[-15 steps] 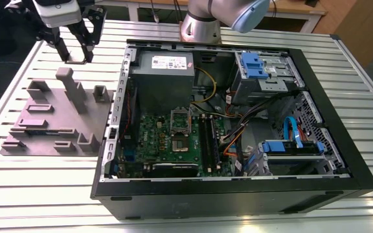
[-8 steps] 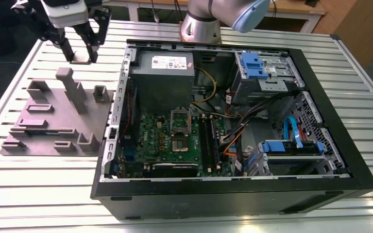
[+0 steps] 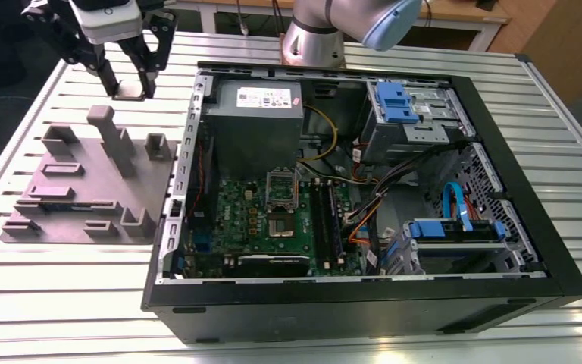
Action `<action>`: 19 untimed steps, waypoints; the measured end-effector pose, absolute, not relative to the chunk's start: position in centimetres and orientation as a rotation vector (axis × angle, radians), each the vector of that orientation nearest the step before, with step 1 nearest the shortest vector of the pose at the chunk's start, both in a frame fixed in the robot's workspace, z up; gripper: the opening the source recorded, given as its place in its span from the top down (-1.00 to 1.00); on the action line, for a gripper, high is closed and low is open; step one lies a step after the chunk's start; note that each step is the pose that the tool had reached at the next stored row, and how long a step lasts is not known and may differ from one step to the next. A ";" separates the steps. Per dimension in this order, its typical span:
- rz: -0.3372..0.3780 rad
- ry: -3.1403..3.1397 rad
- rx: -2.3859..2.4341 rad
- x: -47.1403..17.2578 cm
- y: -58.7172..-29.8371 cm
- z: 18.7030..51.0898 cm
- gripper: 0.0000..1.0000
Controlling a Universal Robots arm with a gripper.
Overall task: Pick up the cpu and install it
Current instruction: 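Pick up the cpu and move it towards the insertion slot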
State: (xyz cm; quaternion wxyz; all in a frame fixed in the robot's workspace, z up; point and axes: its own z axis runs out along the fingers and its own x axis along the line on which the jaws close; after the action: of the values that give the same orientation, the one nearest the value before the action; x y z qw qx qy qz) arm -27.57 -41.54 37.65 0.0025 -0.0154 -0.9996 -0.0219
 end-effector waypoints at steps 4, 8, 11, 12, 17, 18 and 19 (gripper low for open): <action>-0.069 -3.136 -0.048 -27.6 -41.5 37.7 0.06; -0.069 -3.135 -0.048 -27.5 -41.5 37.7 0.06; -0.069 -3.135 -0.048 -26.6 -41.5 37.7 0.06; -0.069 -3.135 -0.048 -26.2 -41.5 37.7 0.06; -0.069 -3.135 -0.048 -24.3 -41.5 37.6 0.06; -0.069 -3.135 -0.048 -23.9 -41.5 37.6 0.06; -0.069 -3.135 -0.048 -23.5 -41.5 37.6 0.06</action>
State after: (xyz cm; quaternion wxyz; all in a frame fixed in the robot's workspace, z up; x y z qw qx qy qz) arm -23.51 -41.54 37.62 0.0029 -0.0154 -0.9996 -0.0219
